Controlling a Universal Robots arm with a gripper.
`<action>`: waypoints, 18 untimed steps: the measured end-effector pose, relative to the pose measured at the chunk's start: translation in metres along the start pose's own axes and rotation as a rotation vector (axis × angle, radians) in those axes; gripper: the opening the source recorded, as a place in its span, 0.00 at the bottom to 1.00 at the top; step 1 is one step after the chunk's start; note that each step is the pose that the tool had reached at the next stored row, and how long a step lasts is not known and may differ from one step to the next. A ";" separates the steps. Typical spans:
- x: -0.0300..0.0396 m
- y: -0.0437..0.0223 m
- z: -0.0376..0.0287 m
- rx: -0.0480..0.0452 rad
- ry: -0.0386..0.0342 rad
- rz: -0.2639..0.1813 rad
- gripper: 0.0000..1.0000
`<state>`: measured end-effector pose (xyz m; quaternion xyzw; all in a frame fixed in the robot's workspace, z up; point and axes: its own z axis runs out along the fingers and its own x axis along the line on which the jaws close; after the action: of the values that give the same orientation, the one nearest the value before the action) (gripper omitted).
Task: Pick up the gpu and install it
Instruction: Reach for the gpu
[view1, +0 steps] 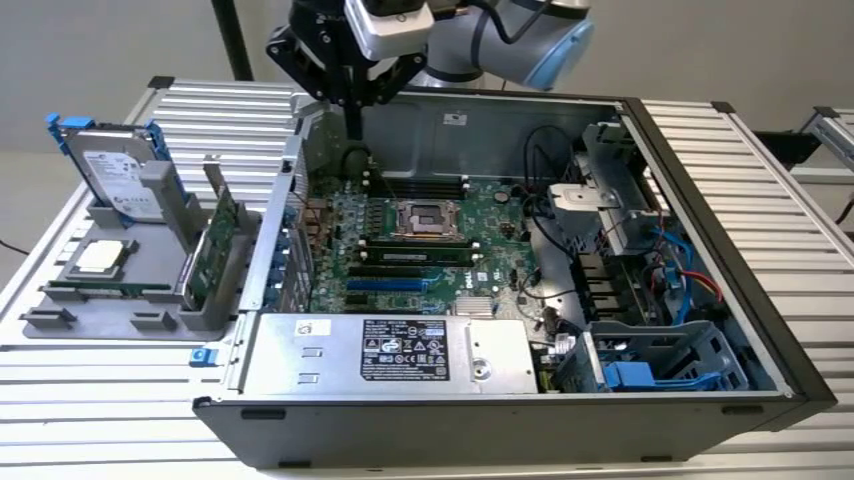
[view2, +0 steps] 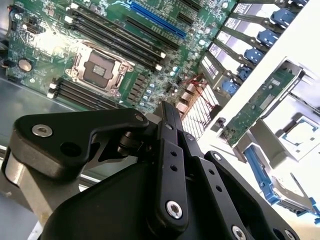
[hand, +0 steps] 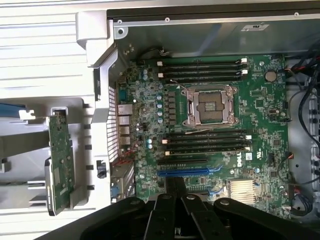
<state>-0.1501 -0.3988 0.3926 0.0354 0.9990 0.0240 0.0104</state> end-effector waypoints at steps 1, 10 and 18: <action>0.0009 0.0000 0.0000 0.0000 0.0000 0.000 0.00; 0.0163 -0.0015 -0.0004 0.0000 0.0000 0.000 0.00; 0.0298 -0.0027 -0.0007 -0.0001 -0.0001 0.000 0.00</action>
<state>-0.1801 -0.3995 0.3926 0.0354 0.9990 0.0241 0.0104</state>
